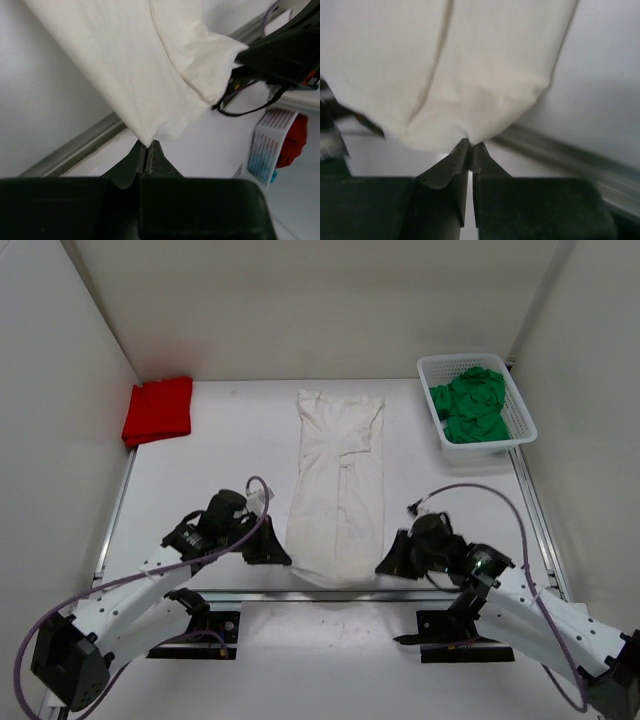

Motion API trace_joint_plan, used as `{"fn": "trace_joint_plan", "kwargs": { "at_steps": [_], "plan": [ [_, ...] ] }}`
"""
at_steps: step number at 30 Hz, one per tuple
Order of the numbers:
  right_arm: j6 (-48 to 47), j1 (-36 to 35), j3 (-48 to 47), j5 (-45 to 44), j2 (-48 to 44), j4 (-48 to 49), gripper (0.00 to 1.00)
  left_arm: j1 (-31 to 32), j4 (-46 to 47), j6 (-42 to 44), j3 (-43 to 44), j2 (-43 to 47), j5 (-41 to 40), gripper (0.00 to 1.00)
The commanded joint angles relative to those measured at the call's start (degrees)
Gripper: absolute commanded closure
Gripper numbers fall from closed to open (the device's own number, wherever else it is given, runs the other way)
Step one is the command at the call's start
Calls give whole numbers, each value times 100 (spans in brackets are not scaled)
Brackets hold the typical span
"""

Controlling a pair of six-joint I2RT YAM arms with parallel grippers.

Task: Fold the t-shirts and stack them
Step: Grab the bottom of the folded rectangular tshirt with both arms, then fold the folded rectangular tshirt in 1/3 of the way

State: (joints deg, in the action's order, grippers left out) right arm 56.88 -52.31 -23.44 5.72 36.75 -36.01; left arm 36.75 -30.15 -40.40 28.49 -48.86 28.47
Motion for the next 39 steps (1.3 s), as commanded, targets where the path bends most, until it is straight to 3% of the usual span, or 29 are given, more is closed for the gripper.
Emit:
{"fn": "trace_joint_plan", "kwargs": {
  "at_steps": [1, 4, 7, 13, 18, 28, 30, 33, 36, 38, 39],
  "plan": [
    [-1604, 1909, -599, 855, 384, 407, 100, -693, -143, 243, 517, -481, 307, 100],
    [-2652, 3460, -985, 1520, 1217, 954, 100, -941, 429, 349, 1130, -1289, 99, 100],
    [-3190, 4174, -1591, 1729, 2262, 1341, 100, -1196, 1124, 244, 1701, -2115, -280, 100],
    [-3333, 4229, -2831, 1520, 4179, 2036, 100, -1513, 1600, 138, 2967, -3838, -719, 100],
    [-3351, 4378, -3561, 1651, 5192, 2476, 100, -1601, 1688, 199, 3821, -5157, -781, 100],
    [-3464, 4616, -4520, 1880, 6590, 2721, 100, -1856, 2075, 67, 4753, -6205, -878, 100],
    [-3456, 4608, -4642, 1863, 6862, 2705, 99, -1865, 2031, 41, 4990, -6468, -747, 94],
    [-3447, 4616, -4818, 1898, 7099, 2678, 91, -1979, 2118, -151, 4912, -6505, -483, 77],
    [-3394, 4616, -4933, 1854, 6943, 2634, 75, -2076, 2610, -275, 4579, -6023, -473, 61],
    [-3377, 4581, -4863, 1697, 6645, 2669, 59, -2050, 2803, -293, 4297, -5592, -701, 59],
    [-3412, 4555, -4776, 1600, 6417, 2661, 57, -2058, 2883, -301, 4009, -5312, -807, 58]
  ]
}}
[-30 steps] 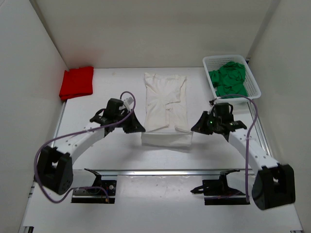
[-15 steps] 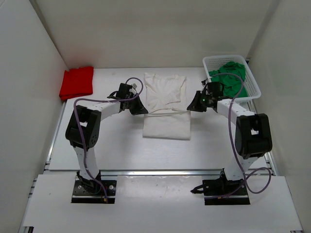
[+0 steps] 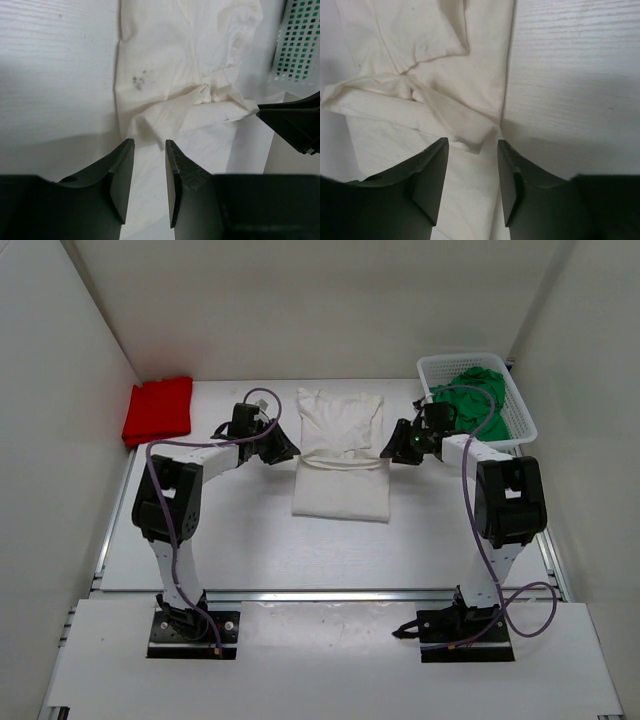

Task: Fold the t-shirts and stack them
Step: Fold the folded rectangular tshirt in 1/3 of the way

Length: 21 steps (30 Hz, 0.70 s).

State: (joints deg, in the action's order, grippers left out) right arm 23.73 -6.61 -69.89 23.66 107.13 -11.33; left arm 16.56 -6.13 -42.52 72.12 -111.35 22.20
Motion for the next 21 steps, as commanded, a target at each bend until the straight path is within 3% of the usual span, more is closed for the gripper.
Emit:
{"fn": "trace_joint_plan", "kwargs": {
  "at_steps": [1, 4, 6, 8, 15, 21],
  "plan": [
    [-79, -111, 61, -360, -893, 167, 56, 22, 542, -124, -643, 1236, -285, 59],
    [0, -348, 789, -791, -1596, 325, 53, 399, 875, -186, -1355, 1720, -479, 59],
    [105, -656, 1334, -1056, -1966, 639, 59, 873, 1087, -160, -1725, 1731, -409, 60],
    [202, -928, 2020, -891, -2187, 939, 74, 1111, 1367, -230, -2034, 1521, -365, 60],
    [114, -1763, 2575, -950, -1626, 1018, 99, 1016, 1754, -485, -2746, 992, -101, 67],
    [579, -2369, 3804, -1091, -2046, 1414, 100, 1314, 1835, -423, -4203, 1852, -172, 68]
  ]
}}
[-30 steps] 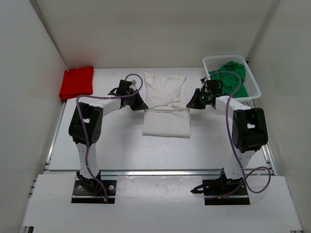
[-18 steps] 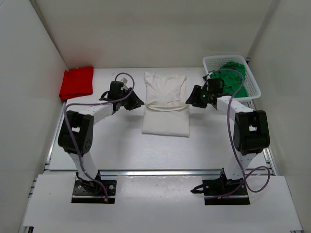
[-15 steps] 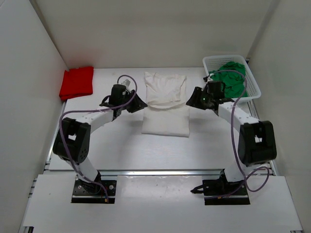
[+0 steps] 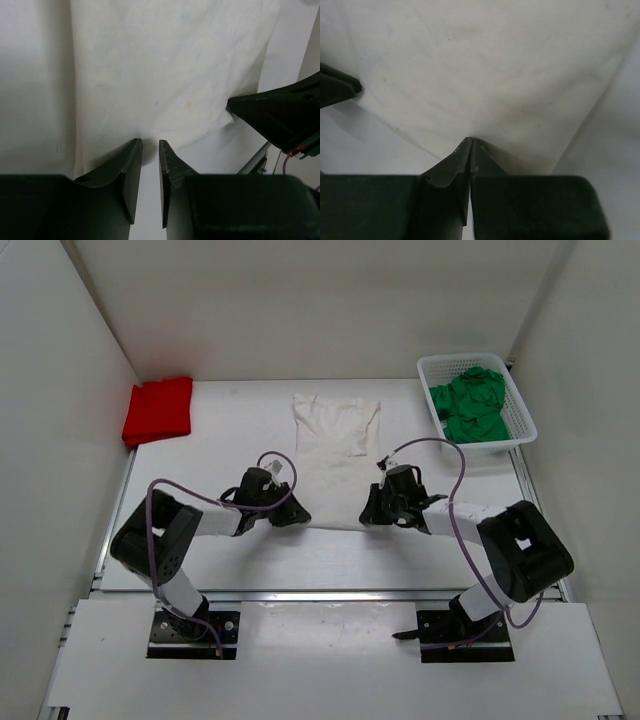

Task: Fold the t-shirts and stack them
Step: Fold the folded rectangular tshirt in 1/3 of the way, then grab one side of the 2/3 rectangular tshirt with both arms

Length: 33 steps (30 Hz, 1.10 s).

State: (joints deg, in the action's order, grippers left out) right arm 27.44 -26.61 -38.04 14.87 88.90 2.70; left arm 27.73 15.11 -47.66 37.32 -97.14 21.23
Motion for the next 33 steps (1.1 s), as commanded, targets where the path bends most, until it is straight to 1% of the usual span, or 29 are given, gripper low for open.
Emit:
{"fn": "trace_joint_plan", "kwargs": {
  "at_steps": [1, 3, 4, 6, 7, 9, 10, 11, 13, 14, 15, 17, 19, 20, 21, 23, 25, 27, 30, 31, 32, 33],
  "plan": [
    [313, -554, 753, -239, -294, 37, 100, 303, -272, 47, -900, 564, -102, 68],
    [515, -853, 1236, -309, -627, -6, 100, 409, -193, -94, -1575, 1159, -67, 68],
    [717, -1055, 1351, -301, -768, -50, 100, 487, -184, -164, -1735, 1371, -49, 68],
    [972, -1407, 1702, -301, -1364, -190, 100, 515, -324, -305, -2192, 2099, 12, 68],
    [1139, -1530, 1765, -344, -1532, -252, 100, 445, -516, -279, -2229, 2277, 12, 68],
    [1237, -1567, 1862, -336, -2146, -629, 100, 269, -868, -244, -2204, 3048, 30, 65],
    [1211, -1497, 1818, -284, -2297, -700, 96, 173, -1157, -192, -2124, 3357, -14, 64],
    [1176, -1340, 1766, -240, -2542, -840, 95, 93, -1403, -87, -2011, 3525, -92, 64],
    [914, -997, 1520, -161, -2921, -938, 89, -56, -1668, 20, -1616, 3912, -224, 62],
    [816, -804, 1415, -65, -2983, -1016, 86, -118, -1791, 89, -1536, 3974, -242, 61],
    [737, -637, 1300, 15, -3019, -1043, 85, -170, -1836, 134, -1396, 3992, -277, 62],
    [579, -469, 1194, 68, -3045, -1017, 83, -250, -1941, 239, -1254, 3818, -260, 60],
    [517, -310, 1281, 130, -3107, -1148, 80, -356, -2143, 484, -1280, 3669, -33, 60],
    [586, -275, 1456, 147, -3246, -1149, 77, -399, -2214, 520, -1358, 3624, 47, 61],
    [648, -309, 1571, 60, -3335, -1262, 74, -400, -2354, 643, -1403, 3632, 152, 60],
    [832, -458, 1913, -72, -3694, -1394, 68, -321, -2713, 810, -1517, 3746, 83, 60],
    [1017, -547, 2072, -134, -3923, -1657, 64, -172, -3083, 986, -1587, 3816, 39, 55],
    [1158, -661, 2204, -239, -4178, -1877, 59, -49, -3233, 943, -1737, 3904, 30, 48],
    [1237, -670, 2354, -274, -4390, -2150, 58, 215, -3112, 846, -2044, 3966, 74, 40],
    [1272, -670, 2389, -257, -4434, -2220, 57, 259, -2989, 724, -2184, 3966, 83, 40],
    [1307, -670, 2476, -196, -4478, -2125, 57, 277, -2840, 653, -2316, 3897, 91, 40],
    [1351, -687, 2529, -126, -4504, -2107, 56, 260, -2804, 635, -2361, 3844, 109, 43]
  ]
}}
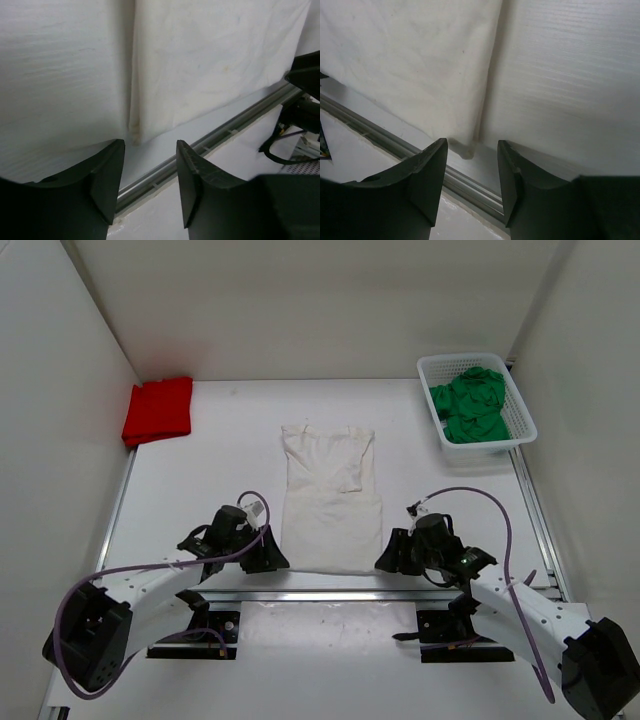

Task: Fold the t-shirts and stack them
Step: Grab one side of the 2/3 rectangular tshirt with both arms, then fold the long partially folded tshirt into a neat square

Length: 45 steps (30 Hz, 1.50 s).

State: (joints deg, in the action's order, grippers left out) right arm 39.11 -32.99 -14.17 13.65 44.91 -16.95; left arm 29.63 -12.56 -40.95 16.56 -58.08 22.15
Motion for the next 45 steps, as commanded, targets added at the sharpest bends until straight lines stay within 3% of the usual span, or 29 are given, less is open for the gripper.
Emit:
{"fn": "trace_joint_plan", "kwargs": {
  "at_steps": [1, 5, 10, 14, 15, 18, 22, 25, 28, 30, 34, 39, 45],
  "plan": [
    [254, -119, 178, 6, -140, -107, 57, 52, 94, -79, -363, -97, 17, 46],
    [308, -102, 327, 68, -9, 113, 60, 43, 376, -238, -513, -159, -62, 52],
    [360, -84, 345, 261, 150, 411, 80, 70, 579, -238, -338, -379, -44, 68],
    [360, -119, 362, 427, 71, 595, 96, 26, 588, -265, -276, -353, -79, 98],
    [369, -94, 337, 411, 19, 631, 98, 78, 518, -273, -241, -309, -149, 100],
    [571, -347, 293, 314, -288, 342, 100, 113, -17, -72, -170, -108, -36, 100],
    [1325, -1320, 118, -36, -1034, -589, 100, 289, -1388, 25, -66, 866, 315, 100],
    [1311, -1711, -644, -687, -1152, -1125, 100, -167, -2302, 446, 967, 1221, 256, 100],
    [-85, -326, -1533, 38, -250, -1153, 99, -492, -2348, 886, 2146, 416, 262, 100],
    [-946, 1052, -1957, 1153, 322, -628, 100, -712, -1850, 887, 2683, -175, 456, 100],
    [-1704, 2092, -3368, 1043, 1990, -353, 99, -870, -1295, 870, 3983, -1570, 44, 100],
    [-1898, 2446, -5442, 1385, 4223, -80, 100, -1222, -1223, 738, 5952, -3758, -483, 100],
    [-1916, 2605, -7684, 1675, 6606, -247, 100, -1634, -784, 299, 7053, -5272, -888, 100]
  ]
}}
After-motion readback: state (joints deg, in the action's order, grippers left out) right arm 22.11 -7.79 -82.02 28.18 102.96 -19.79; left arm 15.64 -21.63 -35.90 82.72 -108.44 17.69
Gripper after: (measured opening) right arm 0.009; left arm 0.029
